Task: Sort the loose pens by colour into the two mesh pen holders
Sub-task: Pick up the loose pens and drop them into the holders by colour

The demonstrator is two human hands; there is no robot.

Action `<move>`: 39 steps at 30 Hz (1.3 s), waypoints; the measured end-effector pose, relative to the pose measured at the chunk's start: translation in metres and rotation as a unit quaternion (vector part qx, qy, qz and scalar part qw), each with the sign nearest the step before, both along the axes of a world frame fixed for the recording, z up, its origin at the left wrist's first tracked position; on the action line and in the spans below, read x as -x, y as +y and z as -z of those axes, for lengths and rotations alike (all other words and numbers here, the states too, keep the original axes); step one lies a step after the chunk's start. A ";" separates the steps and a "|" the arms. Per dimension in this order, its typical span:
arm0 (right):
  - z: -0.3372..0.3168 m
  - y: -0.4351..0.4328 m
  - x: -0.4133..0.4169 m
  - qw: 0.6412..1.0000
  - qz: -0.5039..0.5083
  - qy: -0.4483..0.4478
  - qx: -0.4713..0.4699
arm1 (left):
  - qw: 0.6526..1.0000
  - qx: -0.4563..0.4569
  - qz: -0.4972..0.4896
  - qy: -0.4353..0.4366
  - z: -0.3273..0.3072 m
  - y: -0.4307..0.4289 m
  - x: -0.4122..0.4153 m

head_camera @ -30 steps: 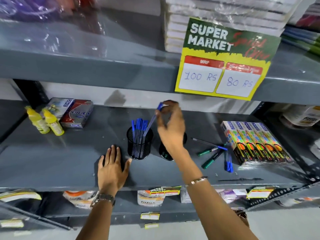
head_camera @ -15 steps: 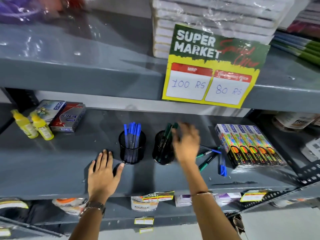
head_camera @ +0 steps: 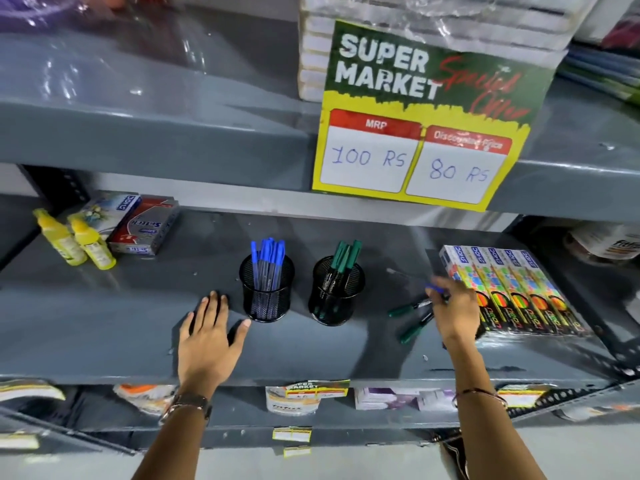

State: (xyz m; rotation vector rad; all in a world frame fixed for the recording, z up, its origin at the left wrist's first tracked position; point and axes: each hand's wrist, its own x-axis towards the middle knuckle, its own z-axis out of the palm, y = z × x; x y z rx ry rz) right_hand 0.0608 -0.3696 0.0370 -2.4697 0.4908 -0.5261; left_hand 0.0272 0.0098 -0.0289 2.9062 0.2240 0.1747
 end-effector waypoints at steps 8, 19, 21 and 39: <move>-0.109 0.108 -0.017 0.937 -0.088 -0.261 -0.213 | 1.000 0.005 0.014 0.005 0.000 0.001 0.001; -0.052 0.231 -0.032 0.947 -0.316 -0.026 0.051 | 0.999 0.035 0.021 -0.001 -0.002 0.003 0.000; -0.046 0.230 -0.029 0.952 -0.294 -0.039 0.072 | 0.999 0.029 0.022 -0.011 -0.003 0.003 -0.001; 0.032 0.015 0.068 0.974 0.167 0.127 0.081 | 1.000 0.004 0.016 -0.026 0.000 0.000 0.003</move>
